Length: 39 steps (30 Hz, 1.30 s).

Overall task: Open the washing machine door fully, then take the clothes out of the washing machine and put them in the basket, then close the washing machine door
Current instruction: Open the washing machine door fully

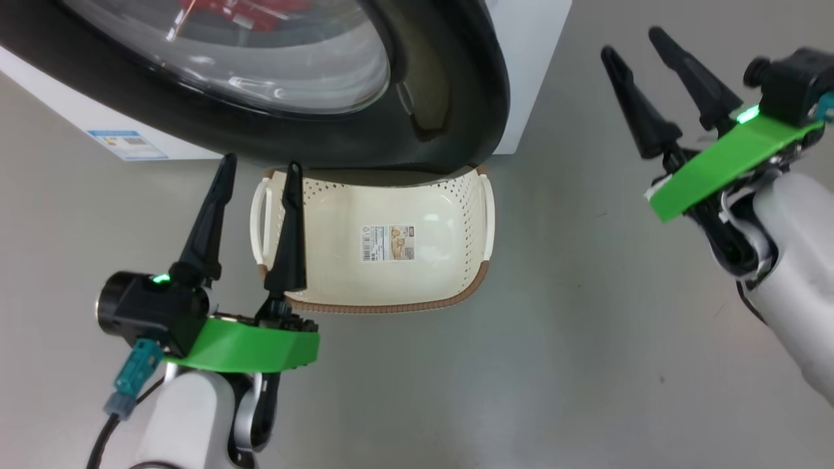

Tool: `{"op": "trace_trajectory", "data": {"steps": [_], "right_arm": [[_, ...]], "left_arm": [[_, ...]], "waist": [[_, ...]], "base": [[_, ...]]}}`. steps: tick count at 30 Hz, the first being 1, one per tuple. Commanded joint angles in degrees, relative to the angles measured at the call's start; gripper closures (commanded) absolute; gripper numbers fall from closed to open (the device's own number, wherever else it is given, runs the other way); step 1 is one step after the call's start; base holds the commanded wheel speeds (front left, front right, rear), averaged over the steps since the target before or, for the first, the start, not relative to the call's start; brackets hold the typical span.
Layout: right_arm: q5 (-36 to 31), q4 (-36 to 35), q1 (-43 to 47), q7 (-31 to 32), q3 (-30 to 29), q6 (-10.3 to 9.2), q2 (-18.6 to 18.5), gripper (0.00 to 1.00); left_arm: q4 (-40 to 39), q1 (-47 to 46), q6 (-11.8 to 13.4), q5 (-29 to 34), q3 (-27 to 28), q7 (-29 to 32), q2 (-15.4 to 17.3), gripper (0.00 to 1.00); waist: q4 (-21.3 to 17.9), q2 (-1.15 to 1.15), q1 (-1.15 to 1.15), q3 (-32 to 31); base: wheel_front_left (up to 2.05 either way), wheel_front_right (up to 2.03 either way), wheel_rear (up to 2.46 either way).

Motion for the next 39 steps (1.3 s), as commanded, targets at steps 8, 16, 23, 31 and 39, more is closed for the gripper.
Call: {"op": "trace_trajectory", "data": {"steps": [8, 16, 23, 31, 39], "right_arm": [[-18.26, -3.08, 8.53, -2.21, -11.69, 0.29, 5.39, 0.00], [-31.86, -13.69, 20.34, -2.23, -23.90, 0.29, 15.16, 0.00], [-36.46, -17.61, 25.90, -2.23, -25.90, 0.29, 18.70, 0.00], [-37.29, -18.29, 27.95, -2.23, -25.14, 0.29, 19.61, 0.00], [-37.89, -18.13, 27.93, -2.23, -25.17, 0.29, 19.89, 0.00]], "left_arm": [[-1.80, 1.08, 0.09, 0.57, 2.47, -0.27, 0.99, 0.00], [-2.32, 1.28, -0.06, 1.26, 2.23, -0.27, 0.99, 0.00], [-2.57, 1.42, -0.24, 1.17, 1.80, -0.27, 0.99, 0.00], [-2.27, 2.03, -0.13, 0.94, 1.72, -0.27, 0.99, 0.00], [-2.45, 2.16, -0.12, 1.27, 1.77, -0.27, 0.99, 0.00]], "waist": [[-0.97, 0.00, 0.00, -0.05], [-1.14, 0.00, 0.00, -0.53], [-0.82, 0.00, 0.00, -0.74], [-0.98, 0.00, 0.00, -1.05], [-1.09, 0.00, 0.00, -0.85]], "base": [[0.00, 0.00, 0.00], [0.00, 0.00, 0.00], [0.00, 0.00, 0.00], [0.00, 0.00, 0.00], [0.00, 0.00, 0.00]]}}
